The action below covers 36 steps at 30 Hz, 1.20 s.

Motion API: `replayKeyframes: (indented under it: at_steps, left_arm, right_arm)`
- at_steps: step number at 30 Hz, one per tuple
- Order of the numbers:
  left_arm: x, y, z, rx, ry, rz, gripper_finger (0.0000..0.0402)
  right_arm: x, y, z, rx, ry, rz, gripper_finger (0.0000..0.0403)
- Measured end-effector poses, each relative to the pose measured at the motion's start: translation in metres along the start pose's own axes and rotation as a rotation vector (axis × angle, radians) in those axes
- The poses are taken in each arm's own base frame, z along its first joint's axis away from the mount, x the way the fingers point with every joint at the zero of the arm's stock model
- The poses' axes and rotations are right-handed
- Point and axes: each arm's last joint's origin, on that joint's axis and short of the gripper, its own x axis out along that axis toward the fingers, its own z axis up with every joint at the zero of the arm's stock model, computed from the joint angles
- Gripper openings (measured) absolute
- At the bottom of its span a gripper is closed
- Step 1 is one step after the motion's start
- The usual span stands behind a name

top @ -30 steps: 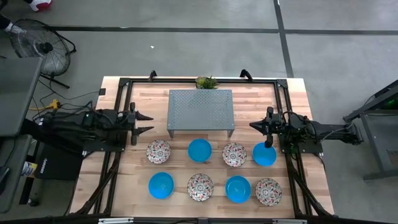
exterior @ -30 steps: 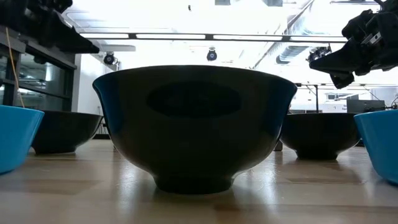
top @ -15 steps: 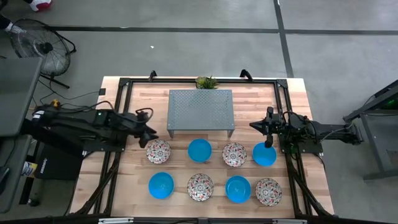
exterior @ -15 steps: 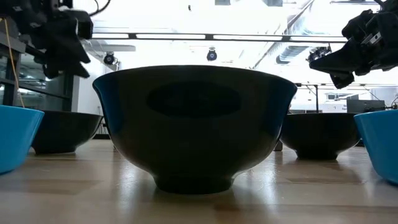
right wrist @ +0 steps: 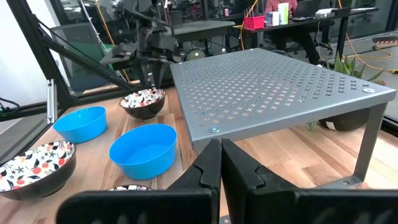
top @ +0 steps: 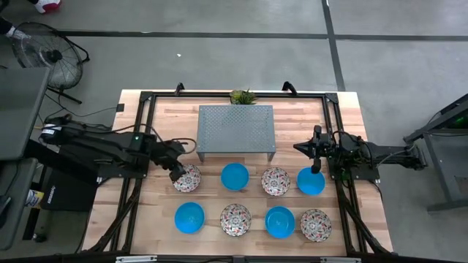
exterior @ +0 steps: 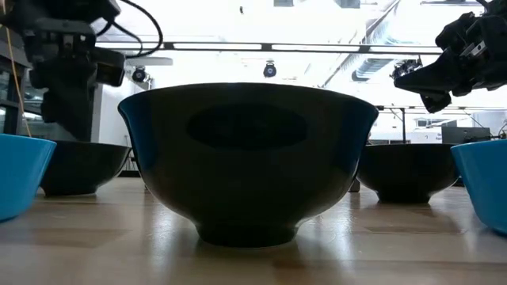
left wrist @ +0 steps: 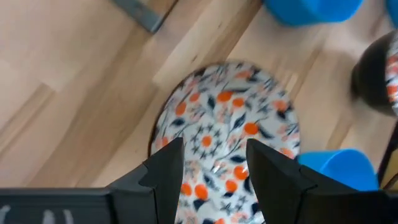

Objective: Pick & Place Mini bowls
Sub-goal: Put the white patterned bowl on the shelf

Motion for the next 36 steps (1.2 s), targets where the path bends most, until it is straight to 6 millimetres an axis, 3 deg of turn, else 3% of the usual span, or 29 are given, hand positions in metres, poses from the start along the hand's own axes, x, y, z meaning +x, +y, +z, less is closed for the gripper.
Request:
replayKeyframes:
  at_steps: [9, 18, 25, 29, 36]
  left_arm:
    - [0.003, 0.001, 0.002, 0.012, -0.018, 0.05, 0.0172]
    - [-0.029, -0.007, 0.01, 0.119, 0.005, 0.225, 0.0172]
    - [-0.022, -0.008, 0.012, 0.244, 0.048, 0.262, 0.0174]
    - [-0.015, -0.009, 0.013, 0.256, 0.087, 0.264, 0.02]
    - [-0.001, -0.012, 0.016, 0.21, 0.13, 0.254, 0.028]
  right_arm:
    - [0.0, 0.0, 0.0, 0.0, 0.0, 0.0, 0.0]
    - [0.0, 0.0, 0.0, 0.0, 0.0, 0.0, 0.0]
    - [0.0, 0.0, 0.0, 0.0, 0.0, 0.0, 0.0]
    - [0.0, 0.0, 0.0, 0.0, 0.001, -0.001, 0.0]
    - [0.0, 0.0, 0.0, 0.0, 0.0, 0.0, 0.0]
